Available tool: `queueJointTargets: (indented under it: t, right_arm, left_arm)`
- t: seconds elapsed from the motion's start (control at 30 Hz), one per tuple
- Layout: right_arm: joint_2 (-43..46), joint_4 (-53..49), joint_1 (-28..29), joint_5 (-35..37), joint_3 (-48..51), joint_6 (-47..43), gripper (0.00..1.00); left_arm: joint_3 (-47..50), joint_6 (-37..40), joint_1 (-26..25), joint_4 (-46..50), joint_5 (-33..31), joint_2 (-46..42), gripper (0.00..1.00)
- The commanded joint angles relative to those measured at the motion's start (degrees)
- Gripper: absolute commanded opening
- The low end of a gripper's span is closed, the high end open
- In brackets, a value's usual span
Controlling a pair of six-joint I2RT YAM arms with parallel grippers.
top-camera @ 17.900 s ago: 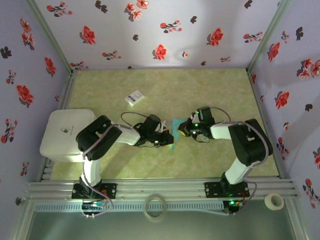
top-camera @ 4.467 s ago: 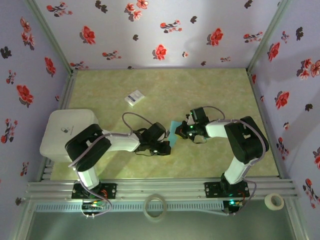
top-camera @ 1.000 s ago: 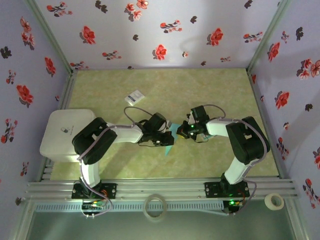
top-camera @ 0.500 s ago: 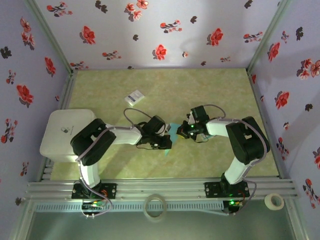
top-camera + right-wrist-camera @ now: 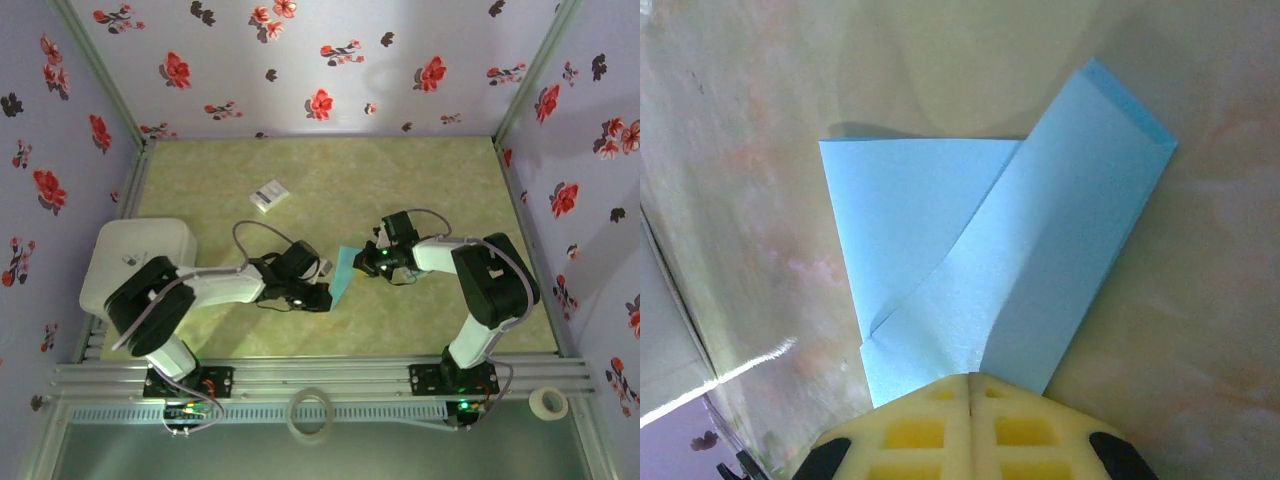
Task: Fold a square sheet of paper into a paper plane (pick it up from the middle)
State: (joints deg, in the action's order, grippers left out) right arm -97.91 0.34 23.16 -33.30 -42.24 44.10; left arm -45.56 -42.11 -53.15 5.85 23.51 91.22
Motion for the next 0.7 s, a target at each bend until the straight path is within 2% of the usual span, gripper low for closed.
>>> queueJointTargets:
  t: [0.0,0.13,0.27,0.47,0.67]
  right_arm:
    - [3.4,0.9,0.0,0.6,0.8,0.6,0.05]
    - [10.5,-2.9,0.0,4.2,1.7,-0.1,0.14]
    - [14.6,-5.1,0.0,5.4,4.3,0.5,0.18]
    - [17.8,-2.0,0.1,3.4,9.7,4.6,0.21]
    - [17.5,0.3,1.6,1.0,11.0,6.2,0.18]
  left_arm:
    - [1.5,-2.2,2.5,-2.4,-4.1,-3.6,0.06]
    - [2.3,-5.5,6.8,-6.1,-4.0,-2.9,0.17]
    - [0.5,-6.1,8.2,-8.2,-2.2,0.4,0.22]
    - [-2.9,-5.5,8.6,-8.7,1.1,6.4,0.29]
    - [-3.5,-5.8,8.8,-10.9,3.2,9.3,0.31]
